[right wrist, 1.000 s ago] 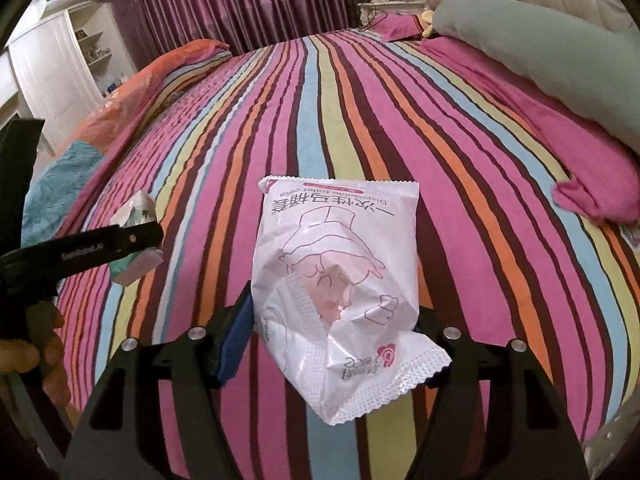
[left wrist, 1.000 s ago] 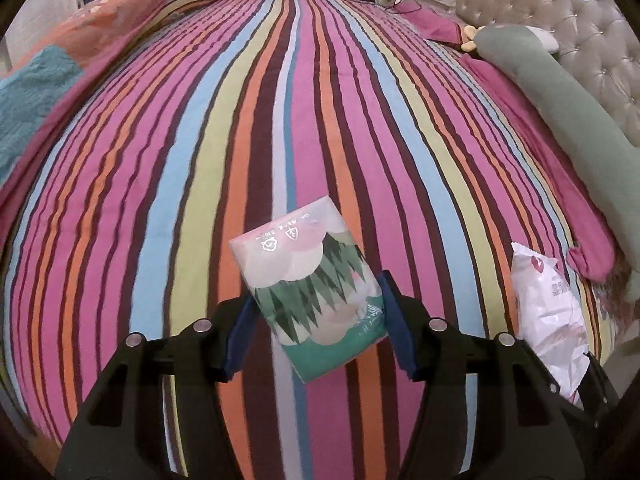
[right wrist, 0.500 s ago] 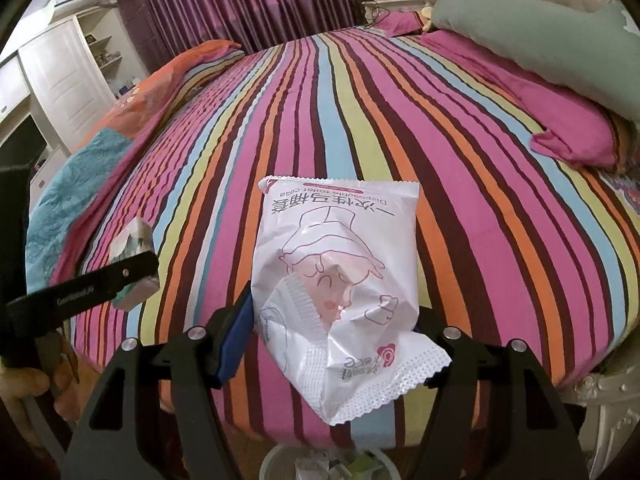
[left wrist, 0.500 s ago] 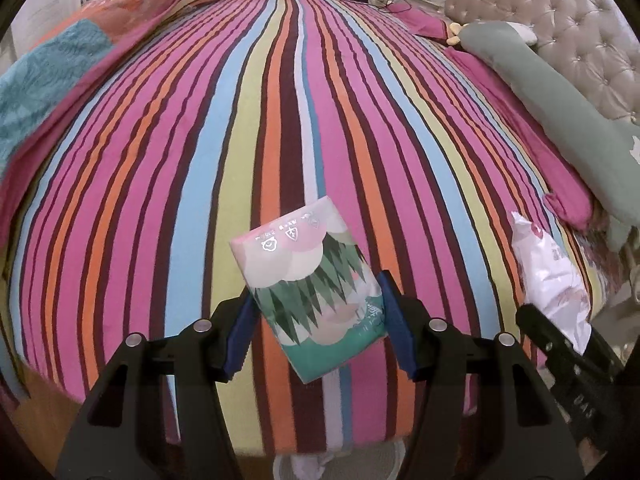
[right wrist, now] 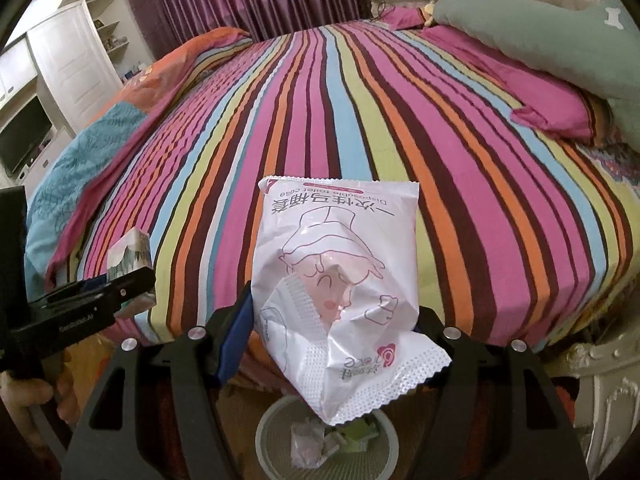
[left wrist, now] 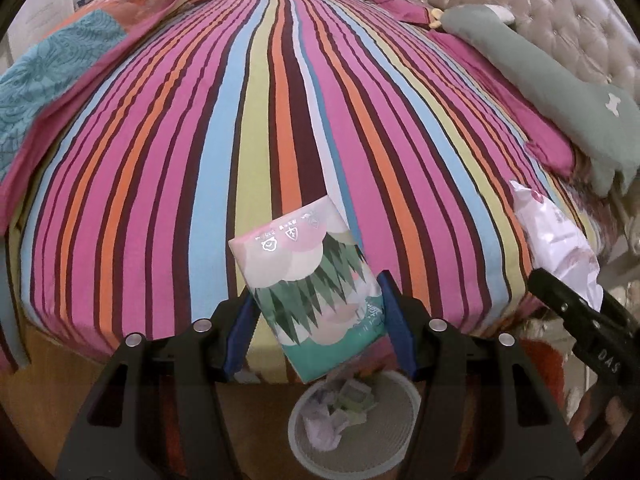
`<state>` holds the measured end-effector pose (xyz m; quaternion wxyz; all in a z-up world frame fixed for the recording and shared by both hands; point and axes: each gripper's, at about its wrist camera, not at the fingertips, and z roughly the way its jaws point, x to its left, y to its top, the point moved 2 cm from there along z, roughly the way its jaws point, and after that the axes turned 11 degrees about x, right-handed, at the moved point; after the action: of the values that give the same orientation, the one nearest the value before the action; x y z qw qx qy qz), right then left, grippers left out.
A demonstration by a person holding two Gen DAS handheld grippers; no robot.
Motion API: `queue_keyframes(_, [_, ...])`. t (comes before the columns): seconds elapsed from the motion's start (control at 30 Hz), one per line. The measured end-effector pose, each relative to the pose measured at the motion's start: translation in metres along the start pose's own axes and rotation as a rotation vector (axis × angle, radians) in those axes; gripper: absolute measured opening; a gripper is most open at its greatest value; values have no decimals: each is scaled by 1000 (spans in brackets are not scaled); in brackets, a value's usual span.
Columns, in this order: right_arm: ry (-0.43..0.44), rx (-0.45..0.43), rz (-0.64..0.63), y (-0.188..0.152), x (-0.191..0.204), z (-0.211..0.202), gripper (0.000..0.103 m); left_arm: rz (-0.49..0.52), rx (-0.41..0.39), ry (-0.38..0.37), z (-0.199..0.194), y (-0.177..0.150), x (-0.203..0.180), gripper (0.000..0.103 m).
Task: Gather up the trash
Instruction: 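Carry tissue pack and white packet down over the wastebasket with both tools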
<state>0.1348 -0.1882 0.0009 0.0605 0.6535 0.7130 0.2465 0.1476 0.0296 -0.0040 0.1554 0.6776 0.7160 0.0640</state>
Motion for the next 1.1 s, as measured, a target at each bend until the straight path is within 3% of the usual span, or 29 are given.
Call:
queue_keyframes(0.23, [18, 60, 9, -38, 3, 6, 63, 61, 49, 5, 6, -54, -10, 57])
queue_keyframes(0.5, [28, 150, 22, -73, 2, 19, 63, 99, 171, -12, 39, -108, -20, 57])
queue_keyframes(1.1, [66, 514, 198, -121, -27, 101, 63, 60, 448, 0, 124, -146, -17, 57])
